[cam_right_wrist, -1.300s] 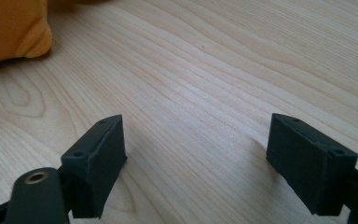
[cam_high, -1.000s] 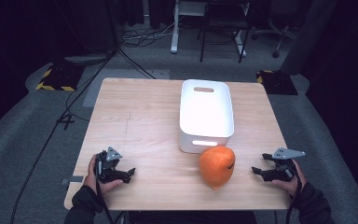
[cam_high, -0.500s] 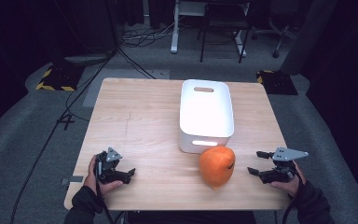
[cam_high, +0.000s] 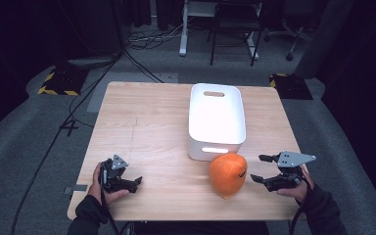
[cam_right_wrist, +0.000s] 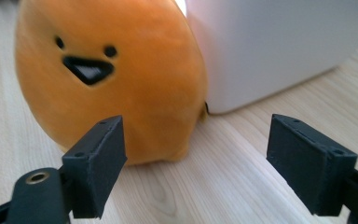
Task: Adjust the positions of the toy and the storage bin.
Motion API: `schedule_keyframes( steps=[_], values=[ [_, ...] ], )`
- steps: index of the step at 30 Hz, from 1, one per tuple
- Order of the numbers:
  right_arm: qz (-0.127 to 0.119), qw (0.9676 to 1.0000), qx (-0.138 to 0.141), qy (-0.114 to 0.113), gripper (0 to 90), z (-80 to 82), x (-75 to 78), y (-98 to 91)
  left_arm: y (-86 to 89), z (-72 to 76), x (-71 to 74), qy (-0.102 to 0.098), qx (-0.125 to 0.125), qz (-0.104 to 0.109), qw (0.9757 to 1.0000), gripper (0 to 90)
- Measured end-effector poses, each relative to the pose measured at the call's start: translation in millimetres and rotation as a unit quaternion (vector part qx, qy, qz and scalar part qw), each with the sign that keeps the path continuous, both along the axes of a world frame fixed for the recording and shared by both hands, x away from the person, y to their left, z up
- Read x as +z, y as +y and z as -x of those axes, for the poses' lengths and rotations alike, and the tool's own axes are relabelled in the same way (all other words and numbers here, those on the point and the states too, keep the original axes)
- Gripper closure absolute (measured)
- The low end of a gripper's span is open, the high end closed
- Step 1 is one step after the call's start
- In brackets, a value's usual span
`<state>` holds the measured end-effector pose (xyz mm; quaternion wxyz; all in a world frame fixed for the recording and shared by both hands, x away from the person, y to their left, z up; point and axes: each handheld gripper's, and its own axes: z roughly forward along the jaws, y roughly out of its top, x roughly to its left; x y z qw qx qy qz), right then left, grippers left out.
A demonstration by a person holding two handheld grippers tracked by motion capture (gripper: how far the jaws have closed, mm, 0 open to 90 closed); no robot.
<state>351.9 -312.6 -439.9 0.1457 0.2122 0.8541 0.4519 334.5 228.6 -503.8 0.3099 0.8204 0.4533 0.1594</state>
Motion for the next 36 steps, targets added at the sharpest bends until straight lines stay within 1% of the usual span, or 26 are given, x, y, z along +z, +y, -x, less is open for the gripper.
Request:
schedule_keyframes(
  steps=[2, 4, 6, 7, 8, 10, 12, 13, 14, 15, 16, 17, 21, 22, 24, 26, 30, 32, 36],
  values=[
    [0.000, 1.0000, 0.004, -0.002, 19.2, 0.3, 2.8, 3.7, 0.0, 0.0, 0.0, 0.000, 0.000, 0.000, 1.0000, 0.6],
    [0.002, 0.9999, 0.014, -0.007, 18.9, -1.5, 5.7, 7.6, 0.0, 0.0, 0.0, 0.000, 0.000, 0.000, 1.0000, 0.7],
    [-0.002, 0.9997, 0.022, -0.006, 18.4, -2.3, 7.7, 10.6, -0.1, 0.0, -0.1, 0.000, -0.001, 0.001, 1.0000, 0.6],
    [0.002, 0.9997, 0.025, -0.004, 18.3, -2.4, 9.3, 12.4, -0.2, 0.0, -0.1, 0.001, -0.002, 0.001, 1.0000, 0.6],
    [-0.001, 0.9995, 0.031, -0.006, 18.0, -2.9, 9.6, 14.0, 0.0, 0.1, 0.1, 0.000, -0.003, -0.001, 1.0000, 0.6],
    [-0.001, 0.9991, 0.041, -0.006, 17.7, -3.4, 11.0, 16.5, 0.0, 0.1, 0.2, 0.000, -0.003, -0.001, 1.0000, 0.6],
    [0.003, 0.9990, 0.043, -0.008, 17.5, -3.4, 11.6, 19.8, -0.2, 0.2, 0.1, 0.000, -0.002, 0.000, 1.0000, 0.6],
    [0.003, 0.9987, 0.050, -0.012, 17.4, -4.3, 11.7, 20.7, 0.0, 0.2, 0.2, 0.000, -0.003, -0.001, 1.0000, 0.6],
    [0.004, 0.9987, 0.051, -0.009, 17.4, -4.2, 11.8, 21.6, 0.0, 0.2, 0.2, 0.000, -0.003, -0.001, 1.0000, 0.6],
    [0.004, 0.9983, 0.058, -0.012, 17.4, -5.0, 11.7, 22.9, 0.0, 0.1, 0.2, 0.000, -0.003, -0.001, 1.0000, 0.6],
    [0.006, 0.9980, 0.063, -0.009, 17.4, -4.8, 12.4, 24.2, -0.2, 0.2, 0.1, 0.000, -0.003, 0.000, 1.0000, 0.6],
    [0.007, 0.9979, 0.064, -0.010, 17.4, -5.2, 12.7, 25.7, -0.2, 0.1, 0.1, 0.000, -0.003, 0.000, 1.0000, 0.6],
    [0.002, 0.9974, 0.072, -0.008, 17.4, -5.9, 14.3, 30.2, -0.2, 0.2, 0.1, 0.000, -0.002, 0.000, 1.0000, 0.6],
    [-0.002, 0.9969, 0.078, -0.010, 17.4, -6.0, 14.7, 31.1, -0.2, 0.2, 0.1, 0.000, -0.003, 0.000, 1.0000, 0.6],
    [0.002, 0.9964, 0.084, -0.009, 17.4, -6.0, 16.5, 32.5, -0.2, 0.2, 0.1, 0.000, -0.002, 0.000, 1.0000, 0.6],
    [-0.003, 0.9954, 0.095, -0.011, 17.5, -5.3, 18.2, 33.7, -0.2, 0.2, 0.1, 0.000, -0.002, 0.000, 1.0000, 0.6],
    [-0.009, 0.9949, 0.099, -0.016, 17.5, -4.8, 22.9, 37.0, -0.2, 0.2, 0.1, 0.000, -0.002, 0.000, 1.0000, 0.6],
    [-0.007, 0.9946, 0.102, -0.016, 17.4, -5.5, 23.4, 39.2, -0.3, 0.2, 0.1, 0.000, -0.002, 0.000, 1.0000, 0.6],
    [-0.009, 0.9948, 0.101, -0.007, 15.7, -10.5, 20.1, 43.7, -0.2, 0.2, 0.1, 0.000, -0.002, 0.000, 1.0000, 0.6]
  ],
)
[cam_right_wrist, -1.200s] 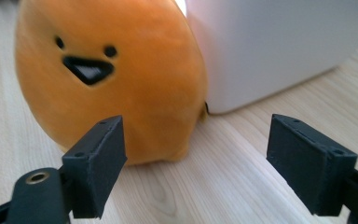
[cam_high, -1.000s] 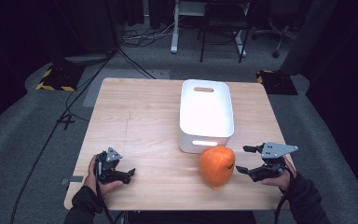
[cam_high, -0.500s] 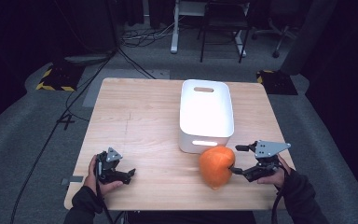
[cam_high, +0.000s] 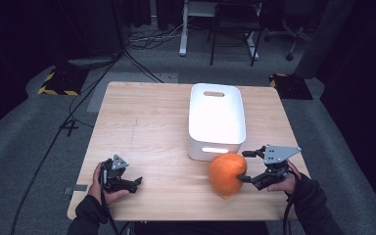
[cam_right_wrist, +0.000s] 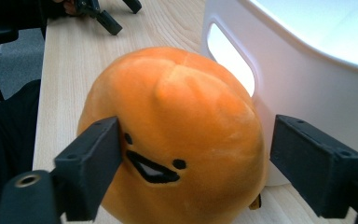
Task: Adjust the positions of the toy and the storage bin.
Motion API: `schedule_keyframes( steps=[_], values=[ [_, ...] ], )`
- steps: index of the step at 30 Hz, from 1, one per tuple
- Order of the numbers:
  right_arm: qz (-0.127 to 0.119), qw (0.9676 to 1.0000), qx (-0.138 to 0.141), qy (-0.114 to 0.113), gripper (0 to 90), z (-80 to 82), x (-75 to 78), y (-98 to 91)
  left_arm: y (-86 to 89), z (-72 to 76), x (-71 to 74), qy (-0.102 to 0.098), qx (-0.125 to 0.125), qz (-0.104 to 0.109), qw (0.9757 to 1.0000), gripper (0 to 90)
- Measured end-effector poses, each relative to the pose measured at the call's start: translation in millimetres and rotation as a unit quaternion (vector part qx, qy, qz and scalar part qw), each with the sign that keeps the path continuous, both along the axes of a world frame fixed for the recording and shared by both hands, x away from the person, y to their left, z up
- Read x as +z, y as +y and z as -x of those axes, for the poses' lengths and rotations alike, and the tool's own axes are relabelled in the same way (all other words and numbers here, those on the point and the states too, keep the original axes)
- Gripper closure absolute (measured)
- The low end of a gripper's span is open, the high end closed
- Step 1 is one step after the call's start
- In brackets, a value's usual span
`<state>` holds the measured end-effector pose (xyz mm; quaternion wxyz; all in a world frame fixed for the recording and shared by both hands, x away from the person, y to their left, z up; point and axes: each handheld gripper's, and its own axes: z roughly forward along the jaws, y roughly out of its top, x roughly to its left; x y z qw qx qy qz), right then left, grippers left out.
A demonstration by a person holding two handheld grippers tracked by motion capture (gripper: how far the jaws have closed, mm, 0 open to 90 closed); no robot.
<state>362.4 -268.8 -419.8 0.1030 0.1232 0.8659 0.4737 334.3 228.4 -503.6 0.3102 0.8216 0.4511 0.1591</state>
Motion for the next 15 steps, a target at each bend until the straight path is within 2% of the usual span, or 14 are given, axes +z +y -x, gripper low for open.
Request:
schedule_keyframes(
  steps=[2, 6, 9, 10, 14, 15],
  values=[
    [-0.005, 1.0000, 0.004, 0.007, 15.8, -1.7, -2.2, 0.9, 0.0, 0.0, 0.0, 0.000, 0.000, 0.000, 1.0000, 0.6],
    [0.001, 0.9999, 0.002, 0.014, 15.1, -3.4, -6.8, 3.8, 0.0, 0.0, 0.0, 0.000, 0.000, 0.000, 1.0000, 0.6],
    [0.003, 0.9999, 0.004, 0.013, 15.1, -2.9, -10.2, 7.1, 0.1, 0.0, 0.1, 0.000, -0.001, -0.001, 1.0000, 0.6],
    [0.010, 0.9999, 0.005, 0.008, 15.8, -3.3, -10.8, 7.6, 0.0, 0.0, -0.1, 0.000, 0.000, 0.000, 1.0000, 0.6],
    [0.011, 0.9999, 0.008, 0.005, 28.4, -1.7, -11.9, 8.9, 0.0, 0.0, 0.0, 0.000, 0.000, 0.000, 1.0000, 0.6],
    [0.011, 0.9999, 0.009, 0.002, 34.3, -1.5, -12.3, 8.9, 0.0, 0.0, 0.0, 0.000, 0.000, 0.000, 1.0000, 0.6]
  ],
)
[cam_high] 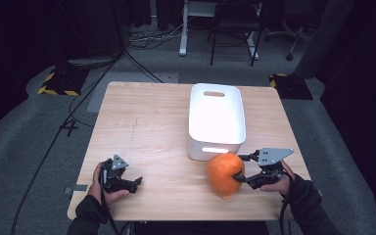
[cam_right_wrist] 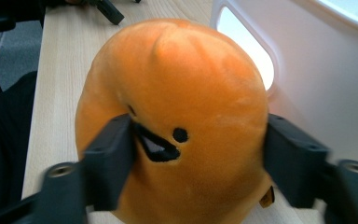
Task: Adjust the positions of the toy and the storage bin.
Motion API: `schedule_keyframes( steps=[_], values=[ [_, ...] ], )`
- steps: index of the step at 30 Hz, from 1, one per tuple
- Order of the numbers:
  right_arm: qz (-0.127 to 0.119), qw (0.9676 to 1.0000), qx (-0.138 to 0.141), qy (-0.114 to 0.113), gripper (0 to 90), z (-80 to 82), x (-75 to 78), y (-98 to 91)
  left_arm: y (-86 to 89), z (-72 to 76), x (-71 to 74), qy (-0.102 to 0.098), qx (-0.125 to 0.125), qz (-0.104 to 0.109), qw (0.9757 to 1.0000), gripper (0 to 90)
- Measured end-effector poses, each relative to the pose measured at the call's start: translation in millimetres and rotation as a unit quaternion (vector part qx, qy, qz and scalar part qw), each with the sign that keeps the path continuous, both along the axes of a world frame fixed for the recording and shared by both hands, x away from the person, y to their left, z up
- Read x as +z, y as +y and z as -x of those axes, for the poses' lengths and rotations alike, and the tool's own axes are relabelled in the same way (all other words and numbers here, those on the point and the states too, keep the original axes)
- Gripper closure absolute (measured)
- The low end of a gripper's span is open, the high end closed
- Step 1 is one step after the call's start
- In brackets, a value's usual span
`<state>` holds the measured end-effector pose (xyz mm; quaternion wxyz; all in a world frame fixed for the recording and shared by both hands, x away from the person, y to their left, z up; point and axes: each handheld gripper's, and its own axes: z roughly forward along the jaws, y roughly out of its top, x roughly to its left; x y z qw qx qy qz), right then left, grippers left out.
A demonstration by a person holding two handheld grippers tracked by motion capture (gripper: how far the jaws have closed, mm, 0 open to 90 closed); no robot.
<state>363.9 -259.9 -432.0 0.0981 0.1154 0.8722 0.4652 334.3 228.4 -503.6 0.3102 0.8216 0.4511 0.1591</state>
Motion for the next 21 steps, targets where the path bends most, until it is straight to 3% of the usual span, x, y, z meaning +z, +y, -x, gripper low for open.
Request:
schedule_keyframes(
  steps=[4, 8, 15, 21],
  values=[
    [0.003, 1.0000, 0.002, -0.004, 50.6, 1.6, -1.5, -1.3, 0.0, 0.0, 0.0, 0.000, 0.000, 0.000, 1.0000, 0.6],
    [0.002, 0.9999, -0.005, -0.012, 59.4, 7.7, -1.9, -10.3, 0.1, 0.0, 0.0, 0.000, -0.001, -0.001, 1.0000, 0.6],
    [-0.013, 0.9987, -0.047, -0.018, 64.6, 16.8, -2.9, -35.1, 0.1, -0.1, 0.1, 0.000, -0.001, -0.001, 1.0000, 0.6],
    [-0.020, 0.9939, -0.106, -0.022, 64.8, 21.1, -1.9, -68.6, 0.1, -0.1, 0.0, 0.000, -0.001, 0.000, 1.0000, 0.6]
  ],
)
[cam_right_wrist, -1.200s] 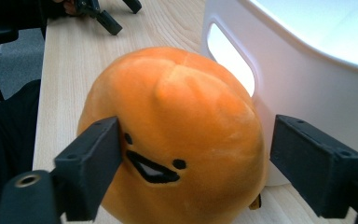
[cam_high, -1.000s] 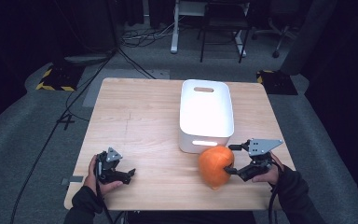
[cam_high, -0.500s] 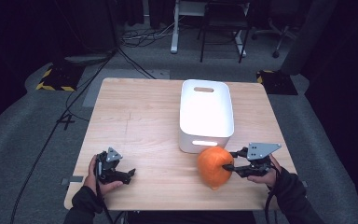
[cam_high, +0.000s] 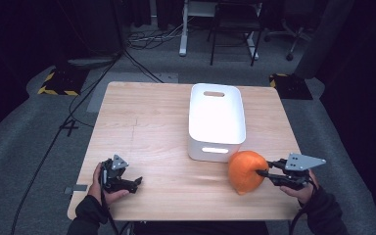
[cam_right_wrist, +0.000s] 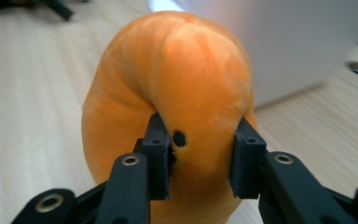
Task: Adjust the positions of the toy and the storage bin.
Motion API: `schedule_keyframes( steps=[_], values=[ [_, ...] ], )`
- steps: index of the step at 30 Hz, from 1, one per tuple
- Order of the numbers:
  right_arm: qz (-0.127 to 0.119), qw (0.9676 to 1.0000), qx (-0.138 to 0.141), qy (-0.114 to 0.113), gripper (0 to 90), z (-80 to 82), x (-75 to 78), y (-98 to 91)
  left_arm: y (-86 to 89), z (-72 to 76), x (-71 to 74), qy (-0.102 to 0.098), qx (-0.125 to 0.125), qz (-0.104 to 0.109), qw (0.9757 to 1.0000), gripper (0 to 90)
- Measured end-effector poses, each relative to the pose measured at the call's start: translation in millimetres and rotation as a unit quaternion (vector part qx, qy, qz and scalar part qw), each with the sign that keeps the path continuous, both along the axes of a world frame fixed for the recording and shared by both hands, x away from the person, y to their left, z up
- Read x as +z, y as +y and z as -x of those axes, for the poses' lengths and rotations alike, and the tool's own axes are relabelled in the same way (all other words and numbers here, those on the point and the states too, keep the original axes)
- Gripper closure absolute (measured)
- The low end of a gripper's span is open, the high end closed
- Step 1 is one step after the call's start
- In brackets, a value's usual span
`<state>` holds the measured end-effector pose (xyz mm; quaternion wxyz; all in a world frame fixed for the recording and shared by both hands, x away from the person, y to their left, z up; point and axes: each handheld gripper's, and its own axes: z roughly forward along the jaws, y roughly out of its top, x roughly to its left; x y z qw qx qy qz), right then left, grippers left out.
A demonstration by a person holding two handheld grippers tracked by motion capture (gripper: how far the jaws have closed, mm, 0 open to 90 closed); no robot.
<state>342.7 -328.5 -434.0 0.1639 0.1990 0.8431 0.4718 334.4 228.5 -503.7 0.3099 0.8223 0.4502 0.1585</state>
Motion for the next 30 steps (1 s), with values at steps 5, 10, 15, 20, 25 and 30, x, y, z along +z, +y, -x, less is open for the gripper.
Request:
schedule_keyframes(
  steps=[5, 10, 15, 20, 25, 30],
  values=[
    [-0.014, 0.9968, -0.079, -0.008, 64.9, -5.0, -2.2, -28.7, 0.1, 0.0, 0.2, 0.000, 0.000, -0.001, 1.0000, 0.6],
    [-0.028, 0.9898, -0.139, -0.016, 65.0, -19.5, -4.6, -40.6, -0.6, -0.7, -0.3, 0.002, -0.003, 0.001, 1.0000, 0.5],
    [-0.031, 0.9844, -0.171, -0.030, 65.0, -30.6, -4.5, -38.0, -0.7, -0.6, -0.2, 0.002, -0.004, 0.002, 1.0000, 0.5],
    [-0.039, 0.9793, -0.194, -0.041, 64.7, -39.3, -1.2, -32.9, -0.6, -0.6, -0.2, 0.002, -0.004, 0.002, 1.0000, 0.5],
    [-0.036, 0.9781, -0.201, -0.040, 63.7, -44.4, -3.6, -26.8, -0.6, -0.6, -0.2, 0.002, -0.004, 0.002, 1.0000, 0.5],
    [-0.035, 0.9789, -0.197, -0.040, 64.1, -44.0, -4.3, -23.1, -0.7, -0.6, -0.3, 0.002, -0.004, 0.002, 1.0000, 0.5]
  ],
)
